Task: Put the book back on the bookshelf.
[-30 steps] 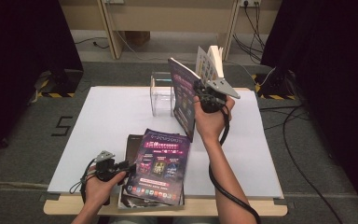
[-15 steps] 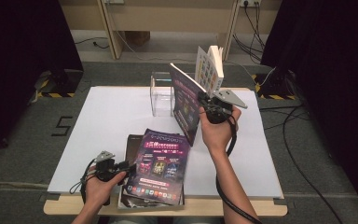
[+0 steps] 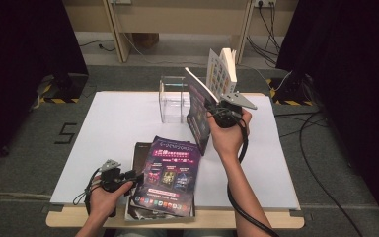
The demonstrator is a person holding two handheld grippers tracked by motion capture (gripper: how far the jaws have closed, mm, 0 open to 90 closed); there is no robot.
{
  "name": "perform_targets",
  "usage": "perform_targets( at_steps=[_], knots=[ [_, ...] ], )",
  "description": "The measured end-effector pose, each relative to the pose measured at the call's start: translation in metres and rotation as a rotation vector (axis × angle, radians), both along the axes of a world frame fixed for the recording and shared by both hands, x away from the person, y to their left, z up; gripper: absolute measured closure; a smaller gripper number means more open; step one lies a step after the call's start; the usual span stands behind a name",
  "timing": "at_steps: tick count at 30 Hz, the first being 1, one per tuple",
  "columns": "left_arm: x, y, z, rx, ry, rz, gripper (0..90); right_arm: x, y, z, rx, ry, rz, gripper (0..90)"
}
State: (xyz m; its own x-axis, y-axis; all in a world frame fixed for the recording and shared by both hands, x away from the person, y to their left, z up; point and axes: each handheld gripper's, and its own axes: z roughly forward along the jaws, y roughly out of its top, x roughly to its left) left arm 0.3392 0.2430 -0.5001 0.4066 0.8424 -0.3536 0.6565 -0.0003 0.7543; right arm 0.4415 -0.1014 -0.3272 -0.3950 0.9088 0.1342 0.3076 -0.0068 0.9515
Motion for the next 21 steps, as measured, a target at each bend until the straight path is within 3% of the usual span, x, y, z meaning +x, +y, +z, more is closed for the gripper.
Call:
perform_targets(
  at_steps=[4,7,8,14,21],
  knots=[
    [0.000,-0.001,0.000,0.001,0.002,-0.003,53.4,0.005,-0.001,0.001,-0.021,0.037,-0.012,79.3],
    [0.000,-0.001,-0.001,0.003,0.003,-0.004,53.4,0.007,-0.003,0.004,-0.050,0.056,-0.054,84.4],
    [0.000,-0.001,-0.001,0.003,0.003,-0.004,53.4,0.008,-0.004,0.005,-0.026,0.066,-0.046,84.6],
    [0.000,0.000,-0.001,0.004,0.002,-0.002,53.4,0.010,0.000,0.005,-0.028,0.019,-0.067,84.7],
    [0.000,0.000,-0.001,0.004,0.003,-0.002,53.3,0.021,0.008,0.009,0.008,-0.005,-0.080,84.7]
  ],
)
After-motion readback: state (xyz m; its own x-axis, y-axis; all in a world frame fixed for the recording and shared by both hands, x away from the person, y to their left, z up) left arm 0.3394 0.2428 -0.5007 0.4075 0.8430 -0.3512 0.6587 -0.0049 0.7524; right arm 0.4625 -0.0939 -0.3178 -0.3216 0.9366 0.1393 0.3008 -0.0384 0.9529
